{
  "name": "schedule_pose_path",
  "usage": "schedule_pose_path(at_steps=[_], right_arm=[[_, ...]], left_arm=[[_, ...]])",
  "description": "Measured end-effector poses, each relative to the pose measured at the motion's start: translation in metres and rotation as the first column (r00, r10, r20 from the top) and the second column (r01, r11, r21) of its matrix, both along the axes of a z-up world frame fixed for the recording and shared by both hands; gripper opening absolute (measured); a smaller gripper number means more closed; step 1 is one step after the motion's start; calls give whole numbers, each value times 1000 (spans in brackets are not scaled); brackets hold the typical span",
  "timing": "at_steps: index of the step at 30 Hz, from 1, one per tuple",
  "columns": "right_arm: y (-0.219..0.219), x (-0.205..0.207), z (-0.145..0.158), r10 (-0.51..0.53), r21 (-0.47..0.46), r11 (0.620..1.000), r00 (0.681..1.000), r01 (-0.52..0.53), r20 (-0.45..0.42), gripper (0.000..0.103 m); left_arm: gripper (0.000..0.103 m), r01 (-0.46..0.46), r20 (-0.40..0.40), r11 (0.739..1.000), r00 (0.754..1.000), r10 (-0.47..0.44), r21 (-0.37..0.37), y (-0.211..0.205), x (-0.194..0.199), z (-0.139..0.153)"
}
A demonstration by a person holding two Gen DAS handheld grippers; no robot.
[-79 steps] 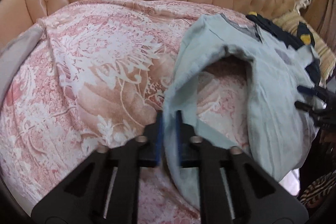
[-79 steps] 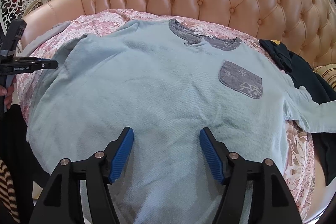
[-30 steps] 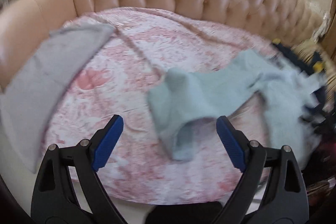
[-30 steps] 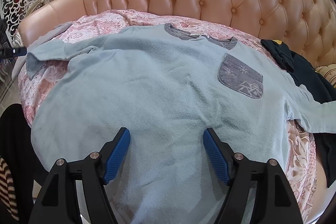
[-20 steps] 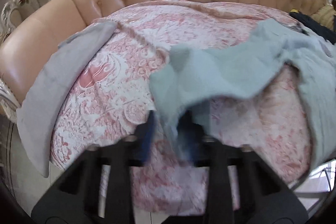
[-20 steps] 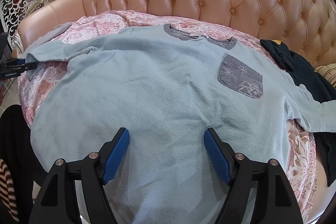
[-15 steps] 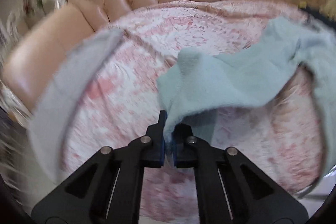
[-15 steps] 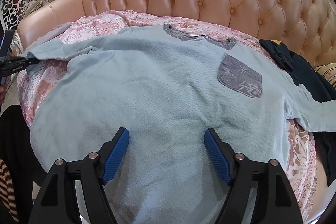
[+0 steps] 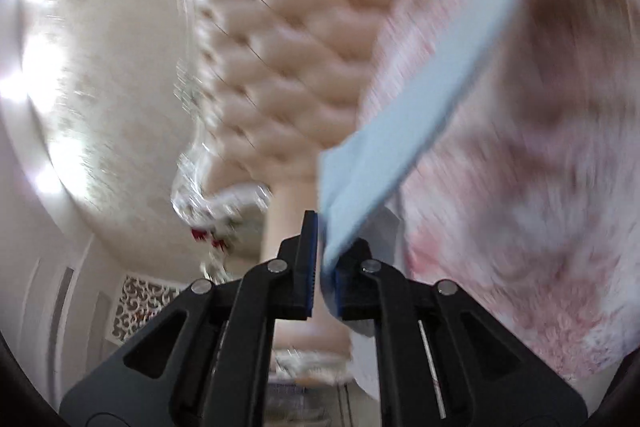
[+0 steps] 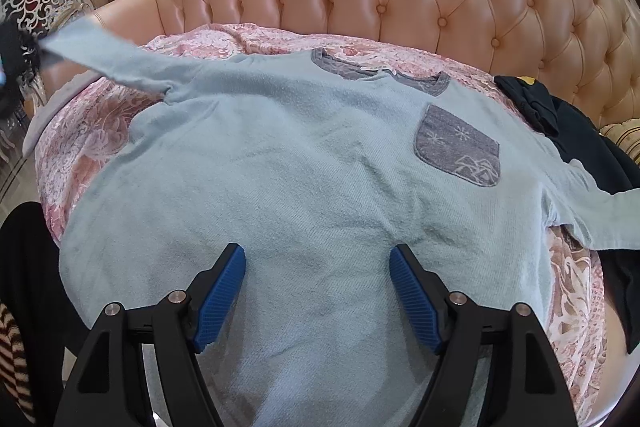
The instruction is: Fold clothes
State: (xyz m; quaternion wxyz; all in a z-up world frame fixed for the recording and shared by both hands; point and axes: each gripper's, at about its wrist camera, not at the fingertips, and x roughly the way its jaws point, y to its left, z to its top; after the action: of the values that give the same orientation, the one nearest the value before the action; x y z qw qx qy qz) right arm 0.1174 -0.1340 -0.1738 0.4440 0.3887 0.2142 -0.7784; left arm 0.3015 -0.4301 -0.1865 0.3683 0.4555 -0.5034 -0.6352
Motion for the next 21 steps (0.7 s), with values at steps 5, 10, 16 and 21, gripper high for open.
schedule_pose_path(at_steps=[5, 10, 16, 21], right_arm=[[0, -1, 1, 12, 9, 1000, 1000, -12, 3, 76], [1, 0, 1, 13, 4, 1000, 1000, -13, 5, 78], [1, 0, 1, 9, 3, 1000, 1000, -9, 4, 79], [0, 0, 1, 5, 9, 1000, 1000, -5, 5, 81]], left_arm=[[73, 3, 73, 998, 997, 1, -57, -6, 16, -47], [92, -86, -20, 996, 996, 86, -23, -17, 32, -25], [92, -151, -296, 961, 930, 218, 234, -30, 37, 41], [96, -105, -394, 931, 885, 248, 350, -20, 1, 50]])
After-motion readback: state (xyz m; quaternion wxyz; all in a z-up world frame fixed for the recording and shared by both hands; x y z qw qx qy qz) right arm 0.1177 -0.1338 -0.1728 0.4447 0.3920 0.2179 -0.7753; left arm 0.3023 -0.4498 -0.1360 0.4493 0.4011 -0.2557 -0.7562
